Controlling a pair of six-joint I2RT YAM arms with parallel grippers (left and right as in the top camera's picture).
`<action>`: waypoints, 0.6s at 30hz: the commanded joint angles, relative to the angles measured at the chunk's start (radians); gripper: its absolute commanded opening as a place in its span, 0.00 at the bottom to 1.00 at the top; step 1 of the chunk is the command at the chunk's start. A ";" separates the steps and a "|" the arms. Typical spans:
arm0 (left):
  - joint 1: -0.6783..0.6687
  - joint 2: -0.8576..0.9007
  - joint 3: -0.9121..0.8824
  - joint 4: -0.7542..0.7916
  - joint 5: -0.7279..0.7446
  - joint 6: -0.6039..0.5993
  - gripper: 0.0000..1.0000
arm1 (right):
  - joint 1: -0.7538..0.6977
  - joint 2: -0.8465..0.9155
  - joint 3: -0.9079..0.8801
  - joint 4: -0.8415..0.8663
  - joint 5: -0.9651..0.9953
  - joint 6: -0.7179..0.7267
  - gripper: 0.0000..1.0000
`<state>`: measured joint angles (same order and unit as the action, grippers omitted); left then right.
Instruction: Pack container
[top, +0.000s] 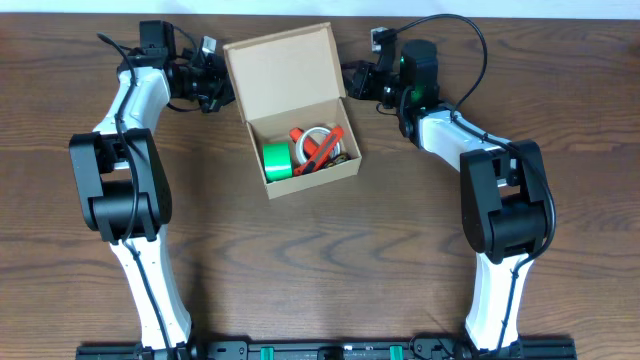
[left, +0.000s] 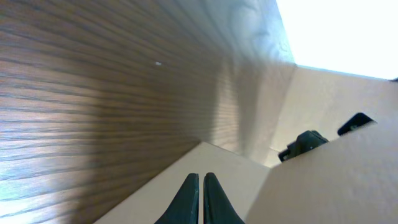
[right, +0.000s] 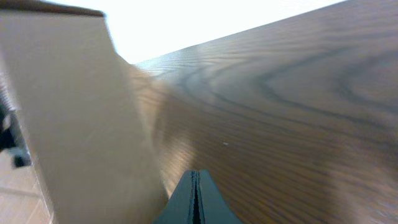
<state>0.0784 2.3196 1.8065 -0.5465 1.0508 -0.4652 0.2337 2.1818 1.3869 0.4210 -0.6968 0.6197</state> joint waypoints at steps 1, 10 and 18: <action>0.000 0.014 0.035 0.001 0.079 0.028 0.05 | 0.008 0.008 0.016 0.026 -0.103 -0.034 0.01; -0.002 0.008 0.089 -0.070 0.173 0.082 0.05 | 0.007 -0.006 0.016 0.031 -0.229 -0.053 0.01; -0.022 0.002 0.231 -0.457 -0.013 0.306 0.05 | 0.007 -0.064 0.016 -0.052 -0.235 -0.061 0.01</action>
<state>0.0685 2.3196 1.9781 -0.9508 1.1332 -0.2867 0.2333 2.1719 1.3880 0.3836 -0.8978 0.5835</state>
